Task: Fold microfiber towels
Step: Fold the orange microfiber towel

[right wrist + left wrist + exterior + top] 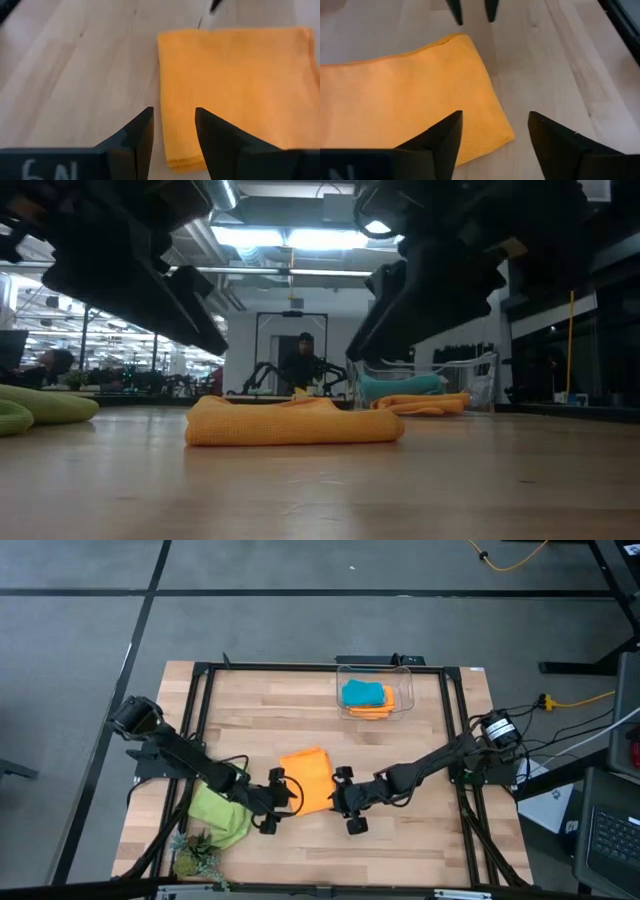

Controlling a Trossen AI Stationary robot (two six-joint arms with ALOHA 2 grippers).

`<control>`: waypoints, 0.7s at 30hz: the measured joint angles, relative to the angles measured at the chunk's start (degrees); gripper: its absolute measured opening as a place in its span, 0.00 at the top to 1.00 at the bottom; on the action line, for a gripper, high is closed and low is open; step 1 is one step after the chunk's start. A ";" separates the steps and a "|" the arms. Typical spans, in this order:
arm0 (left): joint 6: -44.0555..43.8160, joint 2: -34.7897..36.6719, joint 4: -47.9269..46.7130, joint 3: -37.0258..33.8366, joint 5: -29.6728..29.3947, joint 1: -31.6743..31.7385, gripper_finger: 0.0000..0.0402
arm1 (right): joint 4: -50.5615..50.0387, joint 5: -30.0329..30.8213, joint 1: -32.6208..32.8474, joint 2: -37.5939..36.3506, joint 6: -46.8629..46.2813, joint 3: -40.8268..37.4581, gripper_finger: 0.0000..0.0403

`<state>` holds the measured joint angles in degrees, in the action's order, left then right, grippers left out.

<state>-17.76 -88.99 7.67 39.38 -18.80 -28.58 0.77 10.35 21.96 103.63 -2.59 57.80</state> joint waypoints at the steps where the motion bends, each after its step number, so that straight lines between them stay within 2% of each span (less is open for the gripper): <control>1: -0.13 0.00 -0.09 0.02 0.18 0.27 0.43 | 0.59 0.03 0.00 -0.02 0.11 0.00 0.64; 7: 0.35 -1.29 1.66 0.20 2.84 0.28 0.34 | 0.67 -0.70 -0.08 0.09 1.07 0.04 0.61; 11: 1.86 -5.03 2.43 0.70 3.25 -0.82 0.34 | 0.40 -1.03 -0.17 1.41 0.63 0.08 0.49; 15: 2.62 -7.27 2.27 2.99 2.96 -1.25 0.35 | -0.50 -1.44 -0.17 2.34 5.41 0.03 0.36; 18: 4.85 -7.91 2.45 4.35 2.96 -1.18 0.35 | -0.56 -2.32 0.01 2.56 8.76 0.04 0.32; 21: 6.34 -9.45 2.16 5.00 3.72 -0.91 0.35 | -2.24 -2.69 0.07 2.68 8.76 0.04 0.32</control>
<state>-11.42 -98.44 9.83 44.38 -15.09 -29.50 -1.47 7.66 22.02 106.31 6.17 57.84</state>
